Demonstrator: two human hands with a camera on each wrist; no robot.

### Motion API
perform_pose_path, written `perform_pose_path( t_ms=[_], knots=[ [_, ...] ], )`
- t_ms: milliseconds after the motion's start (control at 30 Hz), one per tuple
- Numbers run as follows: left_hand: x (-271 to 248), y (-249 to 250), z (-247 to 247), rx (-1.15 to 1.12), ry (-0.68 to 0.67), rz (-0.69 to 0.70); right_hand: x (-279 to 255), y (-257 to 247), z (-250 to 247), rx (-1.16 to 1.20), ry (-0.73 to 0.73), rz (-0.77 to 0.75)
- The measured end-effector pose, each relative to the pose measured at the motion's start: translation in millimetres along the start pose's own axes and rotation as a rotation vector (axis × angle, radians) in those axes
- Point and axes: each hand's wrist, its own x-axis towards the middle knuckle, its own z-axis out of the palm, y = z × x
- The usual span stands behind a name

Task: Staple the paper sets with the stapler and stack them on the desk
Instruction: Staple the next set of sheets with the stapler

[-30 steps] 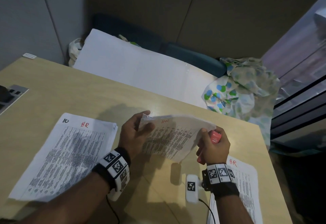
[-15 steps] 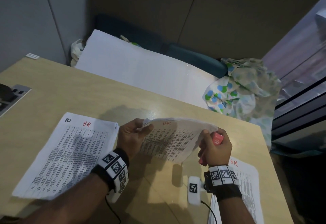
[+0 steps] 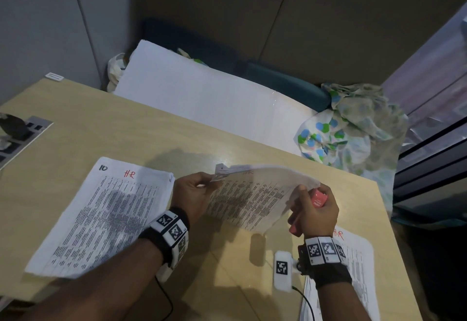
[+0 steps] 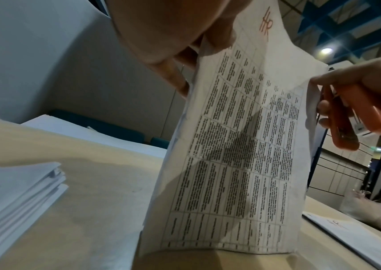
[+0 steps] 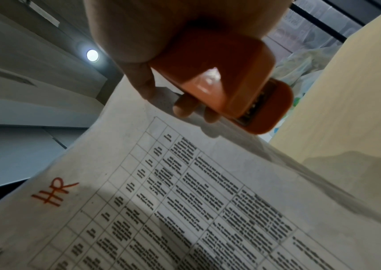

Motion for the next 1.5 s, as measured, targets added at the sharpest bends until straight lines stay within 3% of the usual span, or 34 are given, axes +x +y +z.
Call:
perform_pose_path(
  t_ms=[100,233,333,433,533,633,733,800,867,1000,1100,1333,1500],
  knots=[
    [1,1,2,-0.006,0.006,0.052,1,-1,-2,-0.008,-0.007,0.002],
    [-2,-2,9,-0.002,-0.09,0.091,0,-1,-1,-0.01,-0.007,0.004],
    [-4,2,15,-0.021,-0.149,0.089,1,-1,-1,-0.012,-0.031,0.005],
    [-4,5,19,-0.018,-0.101,0.02,1,2,-4,-0.042,-0.027,0.005],
    [-3,9,22,-0.055,-0.036,-0.062,1,-3,-10,-0.046,0.163,0.072],
    [-3,15,21,-0.095,-0.003,-0.055,-2,-29,-14,0.222,0.297,0.062],
    [-6,16,24,-0.065,-0.012,0.026,-9,-68,-8,0.567,0.195,-0.181],
    [-7,13,30,-0.082,-0.035,0.027,-15,-95,4,0.7,0.059,-0.374],
    [-8,13,35,-0.079,-0.065,0.043,-21,-118,20,0.786,-0.074,-0.469],
    [-14,24,38,-0.077,-0.1,0.168,-37,-130,60,0.761,-0.186,-0.446],
    [-15,31,42,-0.112,-0.071,0.128,-46,-126,77,0.675,-0.183,-0.404],
    [-13,19,34,-0.15,-0.04,0.224,-46,-124,88,0.652,-0.18,-0.364],
    [-9,24,25,-0.051,-0.023,0.427,-40,-129,87,0.534,-0.251,-0.28]
  ],
)
